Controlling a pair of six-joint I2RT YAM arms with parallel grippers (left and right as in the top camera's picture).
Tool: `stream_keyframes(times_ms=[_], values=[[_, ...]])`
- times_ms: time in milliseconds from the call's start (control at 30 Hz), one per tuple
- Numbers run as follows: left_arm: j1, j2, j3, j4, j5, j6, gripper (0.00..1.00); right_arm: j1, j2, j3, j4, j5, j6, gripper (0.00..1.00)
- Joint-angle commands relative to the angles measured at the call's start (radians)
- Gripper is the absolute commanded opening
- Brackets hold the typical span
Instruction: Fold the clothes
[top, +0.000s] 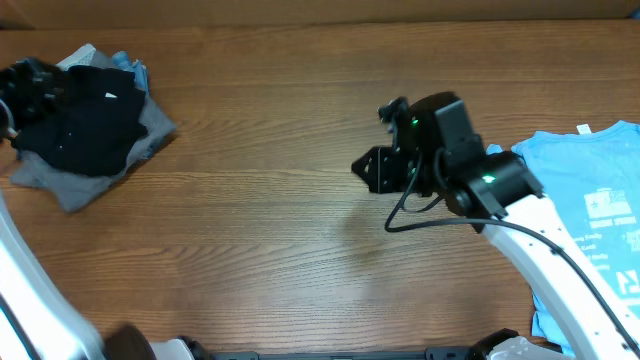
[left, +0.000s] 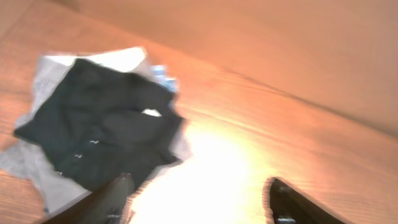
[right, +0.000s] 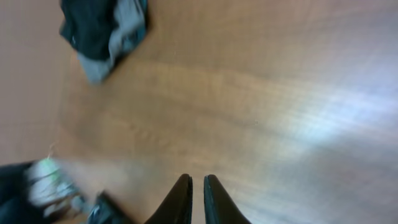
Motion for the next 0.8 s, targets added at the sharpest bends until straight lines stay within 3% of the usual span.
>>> stream_keyframes(times_ms=[0, 133, 200, 367, 400, 467, 567, 767], values=[[-0.071, -0.097, 0.001, -0.081, 0.018, 0.081, 1.00, -0.004, -0.086, 0.109, 0.001, 0.164, -0.055, 0.13], [-0.197, -0.226, 0.001, -0.204, -0.051, 0.080, 1.00, -0.017, -0.134, 0.172, -0.019, 0.210, -0.056, 0.25], [-0.275, -0.279, 0.001, -0.258, -0.110, 0.080, 1.00, -0.022, -0.165, 0.189, -0.019, 0.216, -0.056, 0.36], [-0.454, -0.365, 0.001, -0.391, -0.269, 0.027, 1.00, -0.022, -0.248, 0.193, -0.016, 0.282, -0.056, 0.68], [-0.488, -0.377, 0.001, -0.417, -0.307, 0.013, 1.00, -0.022, -0.264, 0.193, -0.016, 0.301, -0.056, 0.83], [-0.529, -0.392, 0.001, -0.455, -0.385, -0.041, 1.00, -0.022, -0.286, 0.193, -0.016, 0.319, -0.056, 1.00], [-0.546, -0.396, 0.001, -0.496, -0.455, -0.111, 1.00, -0.022, -0.305, 0.193, -0.016, 0.319, -0.056, 1.00], [-0.546, -0.385, 0.000, -0.529, -0.459, -0.114, 1.00, -0.022, -0.306, 0.193, -0.046, 0.319, -0.056, 1.00]])
